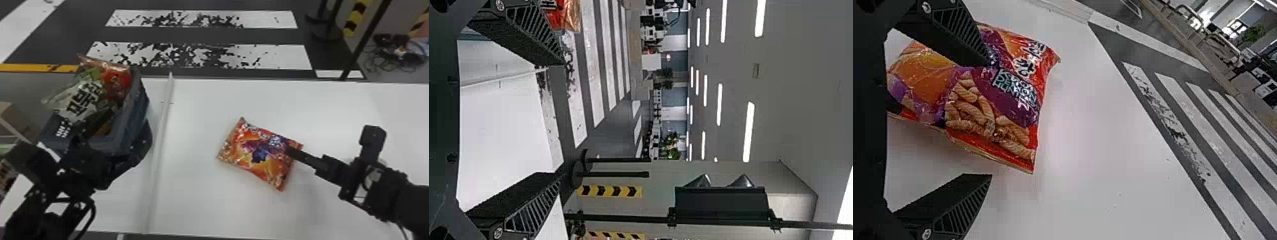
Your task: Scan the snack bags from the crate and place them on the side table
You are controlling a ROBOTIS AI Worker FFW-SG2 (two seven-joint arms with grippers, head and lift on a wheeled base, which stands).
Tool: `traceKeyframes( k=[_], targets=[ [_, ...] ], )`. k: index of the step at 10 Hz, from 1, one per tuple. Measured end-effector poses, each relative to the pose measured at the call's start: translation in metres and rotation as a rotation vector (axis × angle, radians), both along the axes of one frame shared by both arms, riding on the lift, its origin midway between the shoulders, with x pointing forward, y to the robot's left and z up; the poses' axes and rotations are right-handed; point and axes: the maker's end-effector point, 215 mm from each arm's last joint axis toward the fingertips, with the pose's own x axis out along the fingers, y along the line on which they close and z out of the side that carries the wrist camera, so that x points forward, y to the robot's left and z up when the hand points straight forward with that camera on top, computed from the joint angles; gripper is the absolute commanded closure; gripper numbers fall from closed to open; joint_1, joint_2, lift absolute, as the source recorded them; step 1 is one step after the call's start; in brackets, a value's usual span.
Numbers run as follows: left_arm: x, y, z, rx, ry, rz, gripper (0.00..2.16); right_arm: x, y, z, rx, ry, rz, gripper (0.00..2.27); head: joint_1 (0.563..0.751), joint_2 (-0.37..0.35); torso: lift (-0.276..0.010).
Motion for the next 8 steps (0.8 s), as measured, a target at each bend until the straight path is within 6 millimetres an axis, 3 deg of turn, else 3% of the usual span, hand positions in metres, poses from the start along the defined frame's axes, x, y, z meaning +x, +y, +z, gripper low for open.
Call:
traceKeyframes(
  k=[5, 6, 8],
  targets=[
    [0.000, 0.000, -0.005, -0.003, 0.012, -0.002, 0.08, 0.001, 0.011, -0.030, -0.016, 0.065, 0.031, 0.17, 0.695, 0.048, -0.094],
    [0.000, 0.001, -0.006, -0.004, 0.015, -0.002, 0.08, 0.000, 0.014, -0.032, -0.012, 0.069, 0.038, 0.50, 0.695, 0.052, -0.094],
    [0.000, 0.002, -0.008, -0.004, 0.019, 0.000, 0.08, 0.000, 0.022, -0.026, 0.030, 0.052, 0.058, 1.67, 0.695, 0.065, -0.094]
  ],
)
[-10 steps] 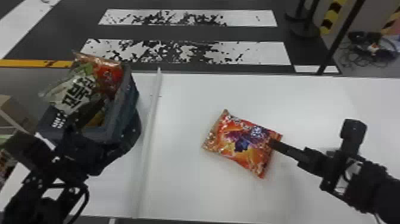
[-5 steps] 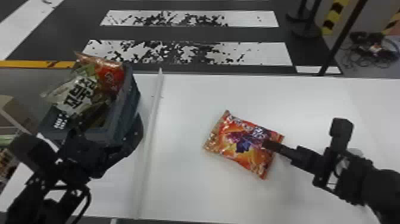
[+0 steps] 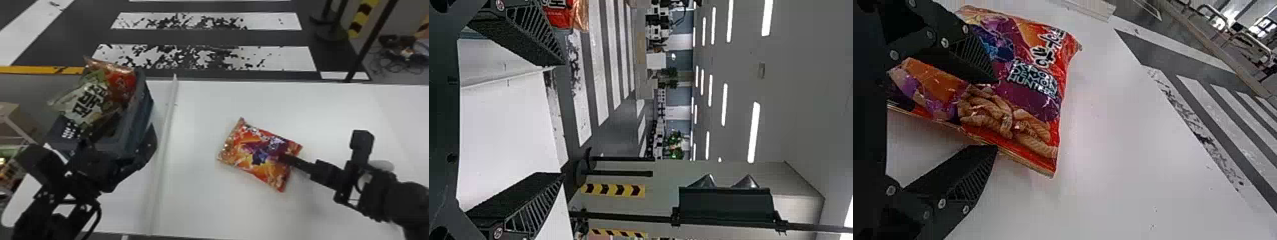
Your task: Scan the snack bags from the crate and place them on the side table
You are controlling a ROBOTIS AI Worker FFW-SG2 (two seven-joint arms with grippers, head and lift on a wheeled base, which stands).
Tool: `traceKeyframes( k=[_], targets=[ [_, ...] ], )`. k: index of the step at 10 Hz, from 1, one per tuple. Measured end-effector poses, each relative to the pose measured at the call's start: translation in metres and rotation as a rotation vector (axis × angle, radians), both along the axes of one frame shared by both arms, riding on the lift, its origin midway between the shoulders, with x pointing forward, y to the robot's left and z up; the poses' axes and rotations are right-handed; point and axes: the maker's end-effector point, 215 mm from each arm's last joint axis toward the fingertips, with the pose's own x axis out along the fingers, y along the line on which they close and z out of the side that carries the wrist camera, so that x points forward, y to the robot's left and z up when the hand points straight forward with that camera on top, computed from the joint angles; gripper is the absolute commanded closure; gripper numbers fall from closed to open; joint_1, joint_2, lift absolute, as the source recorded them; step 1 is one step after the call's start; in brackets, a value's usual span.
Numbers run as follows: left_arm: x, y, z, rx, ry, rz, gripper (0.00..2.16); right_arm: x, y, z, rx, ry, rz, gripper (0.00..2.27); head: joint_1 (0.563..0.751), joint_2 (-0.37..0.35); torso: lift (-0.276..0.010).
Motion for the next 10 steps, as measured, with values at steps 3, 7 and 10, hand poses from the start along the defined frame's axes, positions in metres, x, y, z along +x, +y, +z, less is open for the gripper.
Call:
traceKeyframes(
  k=[3, 7, 10],
  targets=[
    [0.000, 0.002, -0.001, 0.002, 0.002, 0.004, 0.08, 0.001, -0.004, 0.016, 0.043, -0.035, -0.006, 2.19, 0.695, 0.065, -0.094],
    [0.001, 0.003, -0.002, -0.005, 0.004, 0.005, 0.08, -0.006, -0.003, 0.037, 0.051, -0.074, 0.013, 1.79, 0.695, 0.065, -0.094],
    [0.001, 0.003, -0.002, -0.010, 0.006, 0.004, 0.08, -0.025, 0.009, 0.042, -0.073, -0.094, 0.088, 0.05, 0.695, 0.082, -0.094]
  ],
)
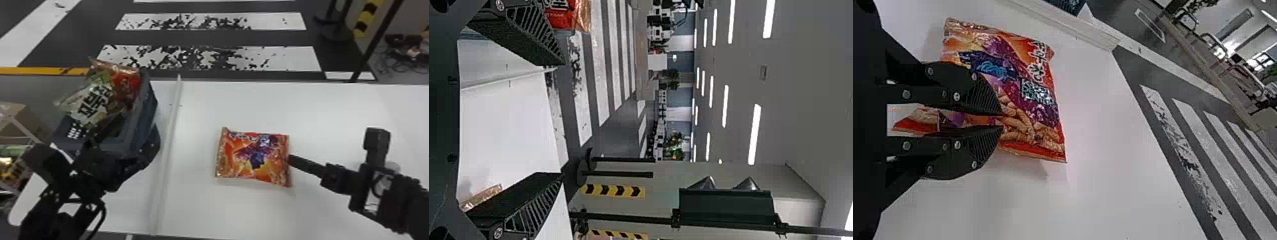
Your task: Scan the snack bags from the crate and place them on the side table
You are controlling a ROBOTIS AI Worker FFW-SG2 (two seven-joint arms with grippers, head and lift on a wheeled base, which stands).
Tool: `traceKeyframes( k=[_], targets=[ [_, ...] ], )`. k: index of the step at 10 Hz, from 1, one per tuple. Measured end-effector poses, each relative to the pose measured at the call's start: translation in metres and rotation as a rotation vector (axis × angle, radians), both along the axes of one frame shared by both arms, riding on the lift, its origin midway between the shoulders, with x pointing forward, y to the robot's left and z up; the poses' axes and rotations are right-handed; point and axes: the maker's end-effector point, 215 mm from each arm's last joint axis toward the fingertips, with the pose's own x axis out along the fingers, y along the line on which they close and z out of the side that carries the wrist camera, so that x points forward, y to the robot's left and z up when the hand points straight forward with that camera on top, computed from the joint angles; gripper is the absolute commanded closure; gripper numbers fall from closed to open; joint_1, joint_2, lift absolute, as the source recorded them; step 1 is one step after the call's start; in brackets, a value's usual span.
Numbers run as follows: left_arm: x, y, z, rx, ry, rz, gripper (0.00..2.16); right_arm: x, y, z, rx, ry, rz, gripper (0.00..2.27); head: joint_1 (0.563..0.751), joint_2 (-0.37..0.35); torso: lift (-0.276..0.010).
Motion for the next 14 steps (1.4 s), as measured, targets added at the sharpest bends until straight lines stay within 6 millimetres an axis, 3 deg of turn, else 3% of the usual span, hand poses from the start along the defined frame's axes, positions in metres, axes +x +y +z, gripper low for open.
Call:
traceKeyframes(
  k=[4, 8, 14],
  targets=[
    [-0.001, -0.001, -0.002, -0.010, 0.006, -0.008, 0.08, -0.042, 0.016, -0.017, -0.043, 0.148, 0.084, 0.06, 0.695, 0.110, -0.094],
    [-0.002, -0.002, -0.004, -0.016, 0.010, -0.013, 0.08, -0.047, 0.015, -0.020, -0.040, 0.166, 0.082, 0.06, 0.695, 0.106, -0.094],
    [-0.004, -0.002, -0.005, -0.026, 0.013, -0.018, 0.08, -0.047, 0.032, -0.029, -0.012, 0.203, 0.115, 0.06, 0.695, 0.132, -0.094]
  ],
)
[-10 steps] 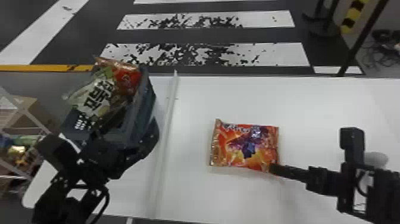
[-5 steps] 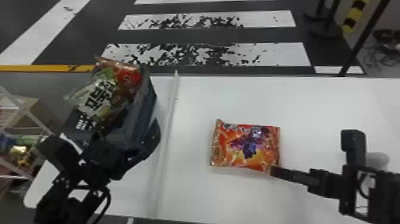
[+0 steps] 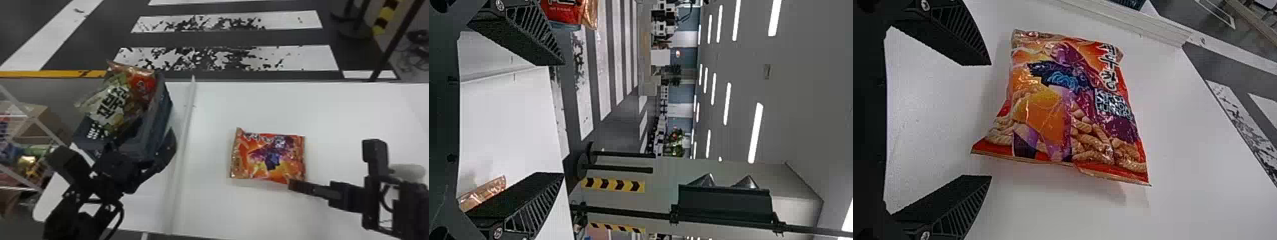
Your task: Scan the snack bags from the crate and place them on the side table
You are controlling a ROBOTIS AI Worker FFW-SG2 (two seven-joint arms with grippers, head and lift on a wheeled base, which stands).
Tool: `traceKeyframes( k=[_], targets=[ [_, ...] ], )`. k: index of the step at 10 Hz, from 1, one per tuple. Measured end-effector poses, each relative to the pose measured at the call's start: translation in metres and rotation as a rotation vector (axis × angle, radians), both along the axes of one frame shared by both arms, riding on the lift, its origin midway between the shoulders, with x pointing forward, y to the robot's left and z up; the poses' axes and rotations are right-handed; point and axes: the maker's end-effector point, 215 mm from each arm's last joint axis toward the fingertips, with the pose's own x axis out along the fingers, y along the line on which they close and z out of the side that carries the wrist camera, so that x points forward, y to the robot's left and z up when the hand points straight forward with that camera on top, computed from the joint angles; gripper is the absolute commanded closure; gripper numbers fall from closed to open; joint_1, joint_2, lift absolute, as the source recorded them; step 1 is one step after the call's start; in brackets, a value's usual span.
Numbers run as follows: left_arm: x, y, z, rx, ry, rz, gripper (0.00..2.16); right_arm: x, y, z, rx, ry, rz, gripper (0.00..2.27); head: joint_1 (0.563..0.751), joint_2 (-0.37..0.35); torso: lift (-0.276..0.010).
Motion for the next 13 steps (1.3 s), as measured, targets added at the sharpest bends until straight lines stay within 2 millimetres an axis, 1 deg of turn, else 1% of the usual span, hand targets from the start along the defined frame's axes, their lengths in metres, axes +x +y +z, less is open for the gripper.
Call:
traceKeyframes(
  k=[3, 4, 5, 6, 7, 8, 9, 11, 13],
  targets=[
    [0.000, 0.001, 0.000, 0.001, 0.000, 0.001, 0.08, 0.007, 0.006, -0.004, 0.000, 0.012, 0.013, 0.06, 0.695, 0.140, -0.094],
    [0.000, 0.002, 0.000, 0.002, 0.000, 0.003, 0.08, 0.010, 0.010, -0.005, 0.003, 0.016, 0.020, 0.16, 0.695, 0.146, -0.094],
    [0.000, 0.004, 0.000, 0.003, 0.000, 0.005, 0.08, 0.012, 0.013, -0.007, 0.006, 0.021, 0.025, 0.78, 0.695, 0.153, -0.094],
    [0.000, 0.006, 0.000, 0.003, 0.000, 0.009, 0.08, 0.014, 0.016, -0.008, 0.010, 0.025, 0.029, 1.70, 0.695, 0.157, -0.094],
    [0.000, 0.007, 0.000, 0.003, 0.001, 0.011, 0.08, 0.015, 0.017, -0.008, 0.013, 0.025, 0.030, 2.12, 0.695, 0.163, -0.094],
    [0.000, 0.008, 0.000, 0.003, 0.002, 0.013, 0.08, 0.019, 0.017, -0.007, 0.012, 0.013, 0.025, 2.20, 0.695, 0.163, -0.094],
    [0.000, 0.009, -0.001, 0.003, 0.005, 0.014, 0.08, 0.025, 0.015, -0.004, 0.017, -0.016, 0.017, 2.22, 0.695, 0.160, -0.094],
    [0.001, 0.009, -0.003, 0.002, 0.010, 0.014, 0.08, 0.036, 0.014, 0.012, 0.071, -0.090, 0.007, 2.22, 0.695, 0.157, -0.094],
    [0.002, 0.008, -0.003, 0.002, 0.010, 0.013, 0.08, 0.052, 0.008, 0.031, 0.121, -0.185, -0.032, 2.22, 0.695, 0.147, -0.094]
  ],
)
